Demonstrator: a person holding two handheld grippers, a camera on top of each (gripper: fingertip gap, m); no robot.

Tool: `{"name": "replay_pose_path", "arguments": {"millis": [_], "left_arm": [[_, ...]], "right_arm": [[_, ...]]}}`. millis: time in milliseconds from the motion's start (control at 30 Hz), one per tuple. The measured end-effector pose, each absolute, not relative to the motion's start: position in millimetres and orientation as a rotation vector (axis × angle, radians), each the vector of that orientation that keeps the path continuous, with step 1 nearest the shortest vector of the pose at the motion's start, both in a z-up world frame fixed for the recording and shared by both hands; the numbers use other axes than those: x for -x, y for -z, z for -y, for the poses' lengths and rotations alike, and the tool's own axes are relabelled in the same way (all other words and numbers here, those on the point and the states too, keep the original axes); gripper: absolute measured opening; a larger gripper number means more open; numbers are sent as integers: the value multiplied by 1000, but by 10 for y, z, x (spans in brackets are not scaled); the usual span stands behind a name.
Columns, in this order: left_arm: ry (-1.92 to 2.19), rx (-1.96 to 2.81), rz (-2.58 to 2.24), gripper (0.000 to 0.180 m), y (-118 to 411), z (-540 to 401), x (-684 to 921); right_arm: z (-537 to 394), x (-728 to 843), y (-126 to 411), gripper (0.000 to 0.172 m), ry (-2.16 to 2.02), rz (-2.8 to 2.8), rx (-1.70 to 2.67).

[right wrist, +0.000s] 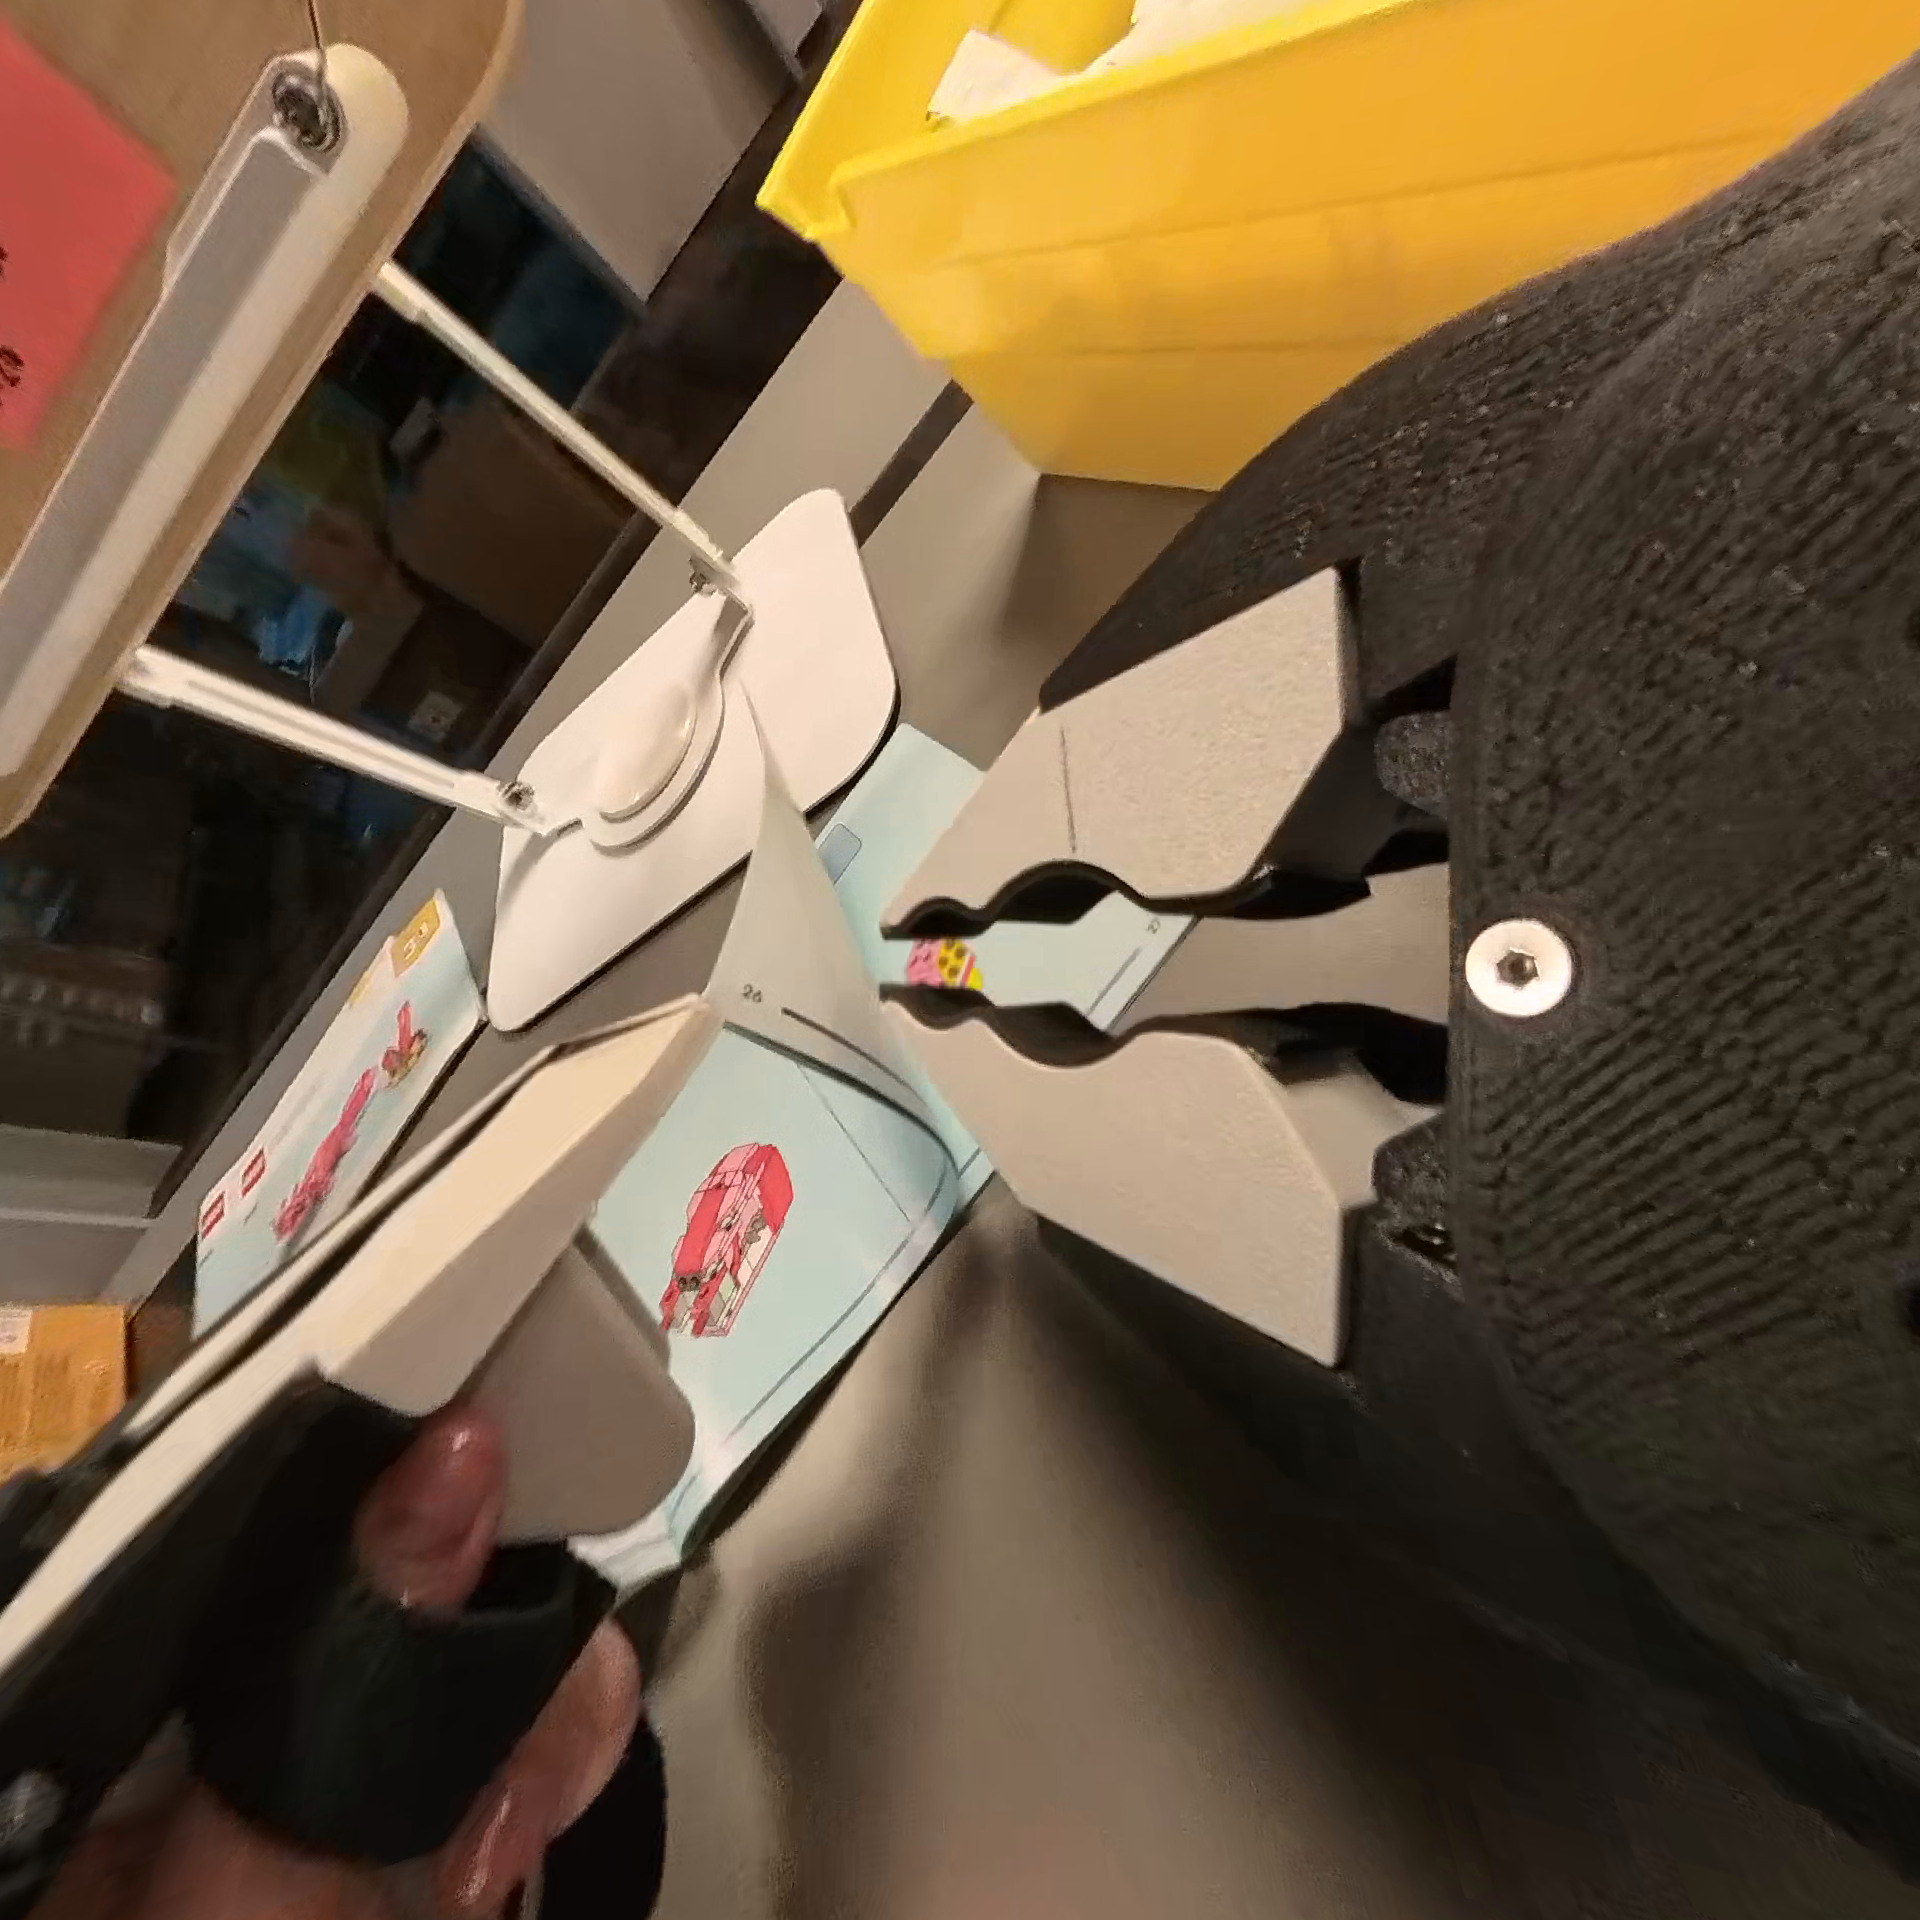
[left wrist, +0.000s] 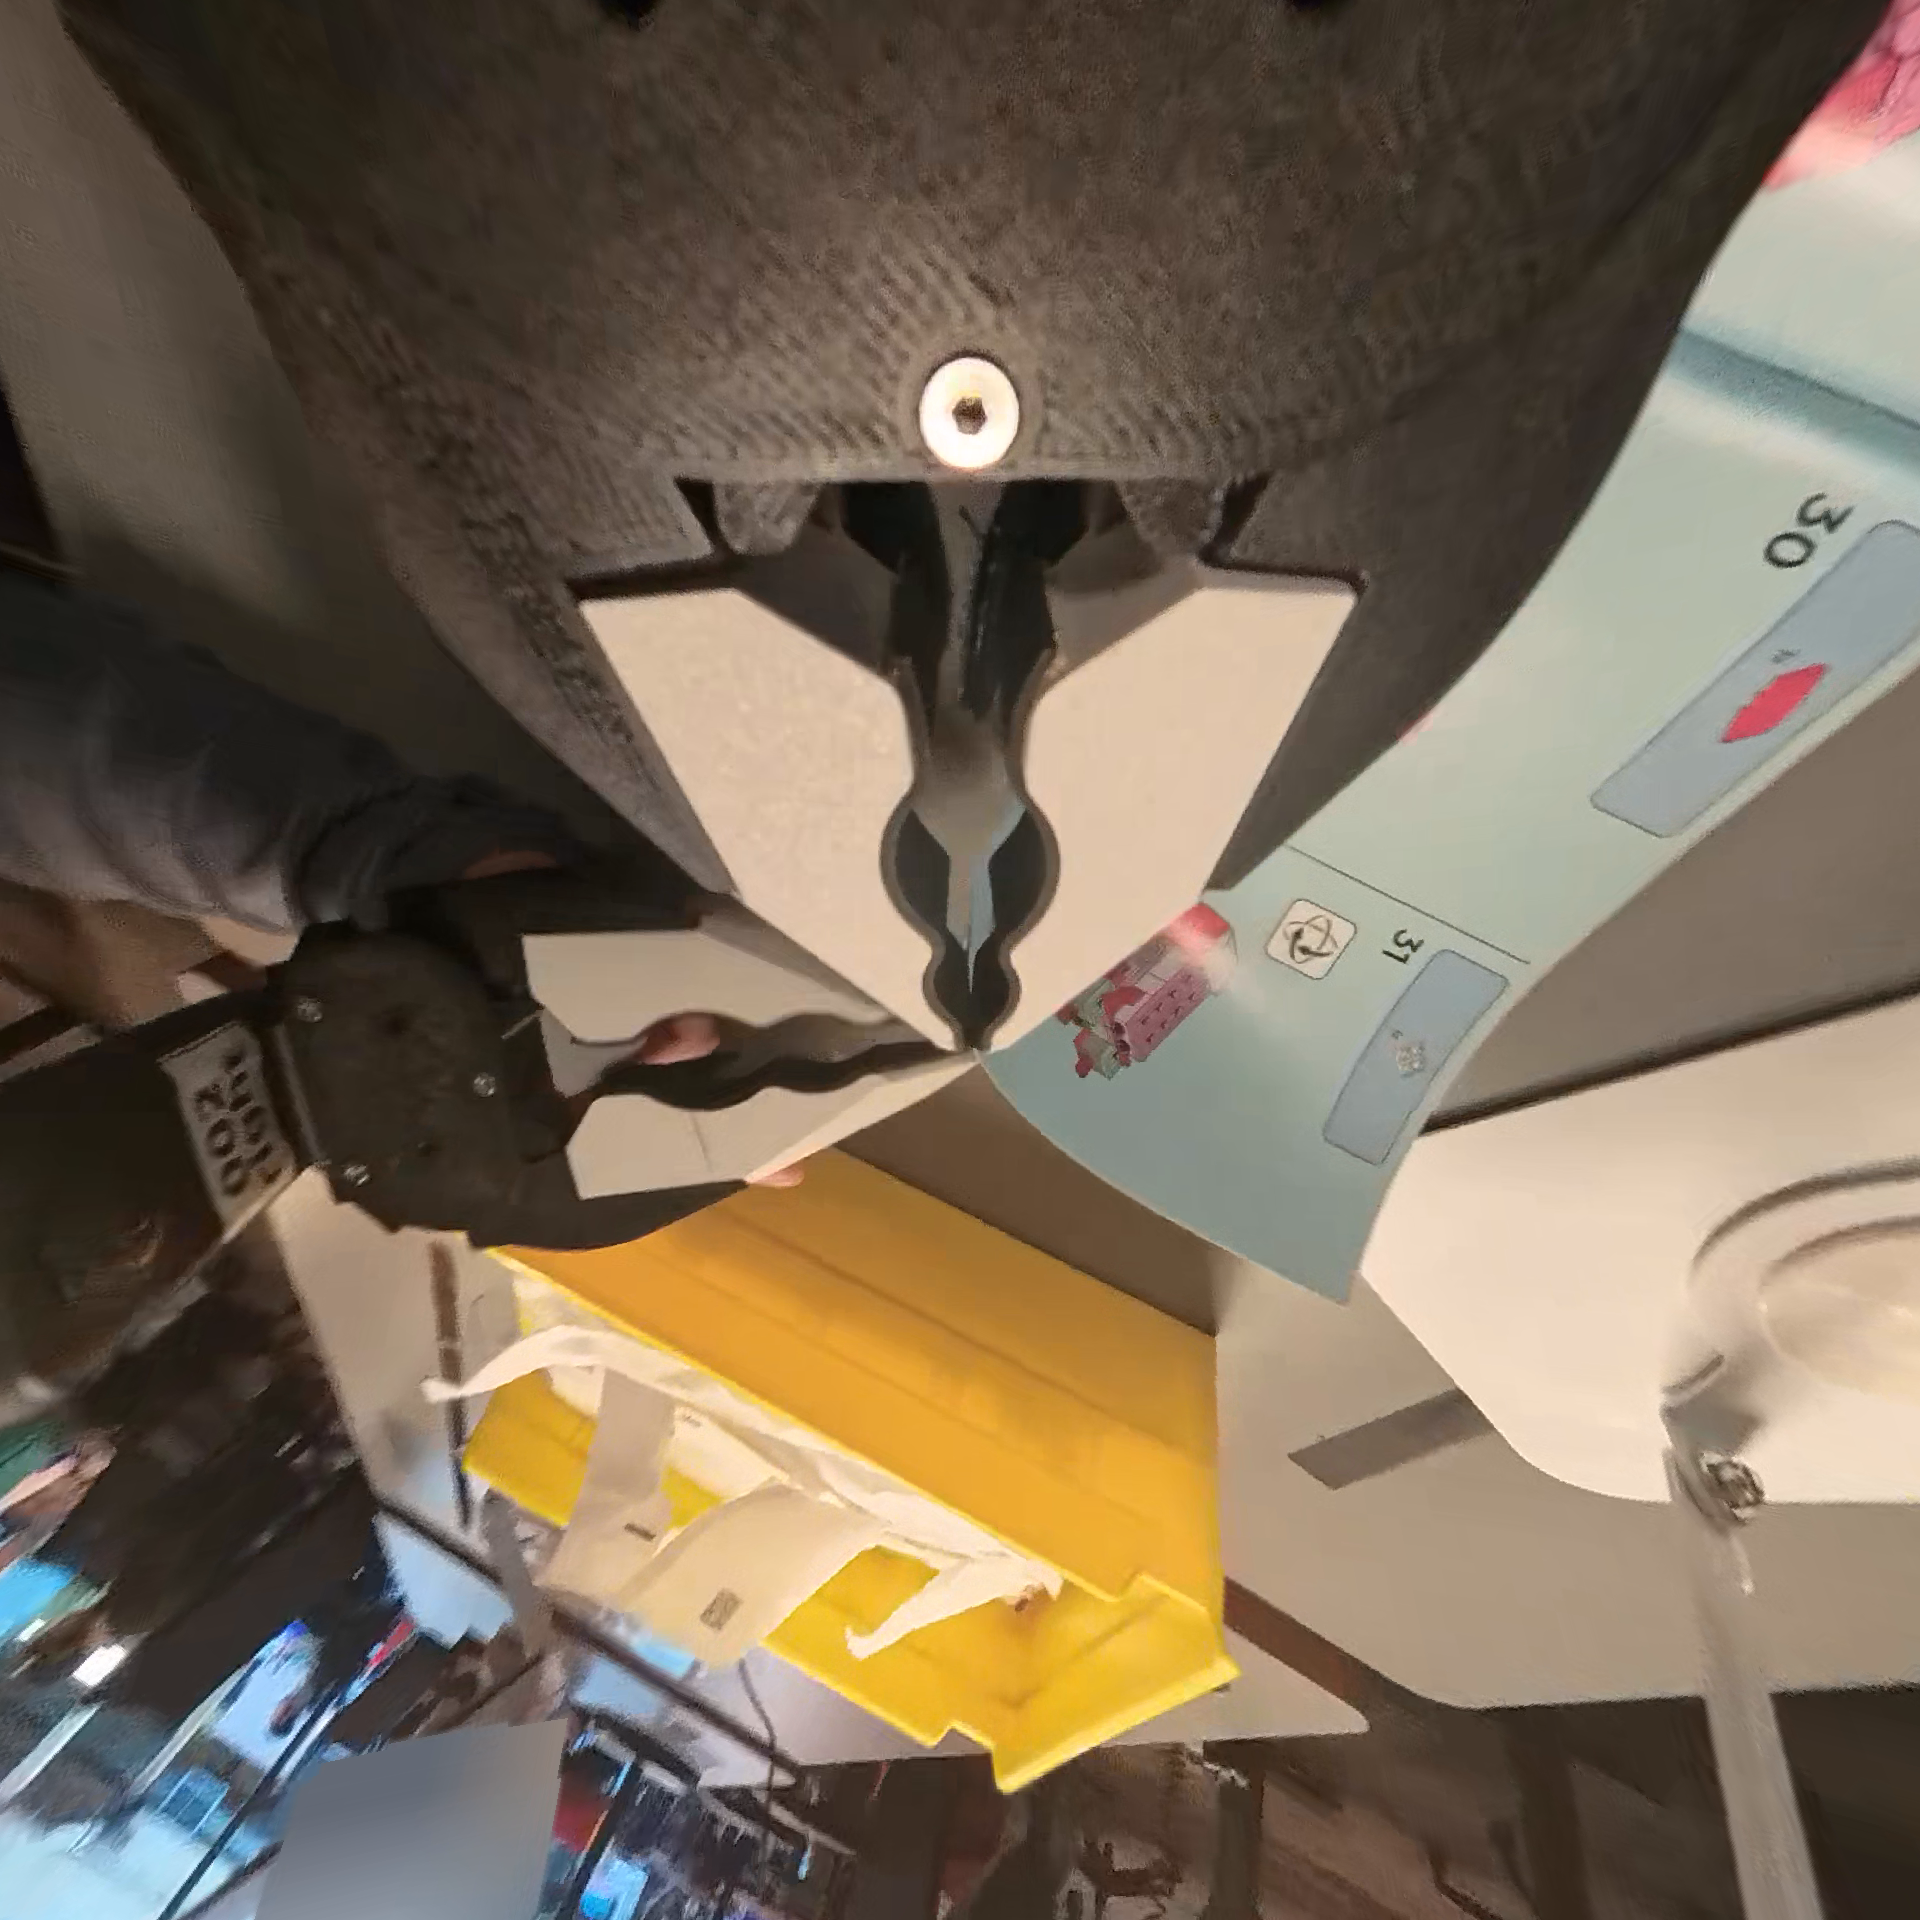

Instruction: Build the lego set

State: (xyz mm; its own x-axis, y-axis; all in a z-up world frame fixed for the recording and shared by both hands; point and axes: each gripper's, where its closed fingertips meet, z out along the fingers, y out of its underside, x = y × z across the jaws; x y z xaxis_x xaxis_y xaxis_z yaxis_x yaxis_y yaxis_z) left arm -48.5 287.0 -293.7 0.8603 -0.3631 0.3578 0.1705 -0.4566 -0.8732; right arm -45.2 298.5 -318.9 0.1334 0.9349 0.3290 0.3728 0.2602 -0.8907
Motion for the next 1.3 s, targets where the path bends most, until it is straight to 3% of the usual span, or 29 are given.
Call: {"name": "replay_pose_path", "arguments": {"millis": [200, 433, 667, 933, 1300], "left_arm": [[792, 1860, -75, 0, 2843, -2838, 528], [907, 1821, -106, 0, 2805, -2806, 420], [1005, 1811, -112, 0, 2853, -2795, 336], [1022, 1804, -125, 0, 2851, -2792, 298], [1042, 1773, -48, 0, 2862, -2816, 390]], "right_arm": [[-2819, 505, 3192, 41, -752, 1507, 1273], [-2767, 526, 3193, 42, -752, 1518, 1259], [-2718, 541, 3244, 35, -767, 1570, 1262], [-2816, 538, 3242, 8, -662, 1515, 1272], [-2904, 519, 3208, 1, -626, 1451, 1296]]}}
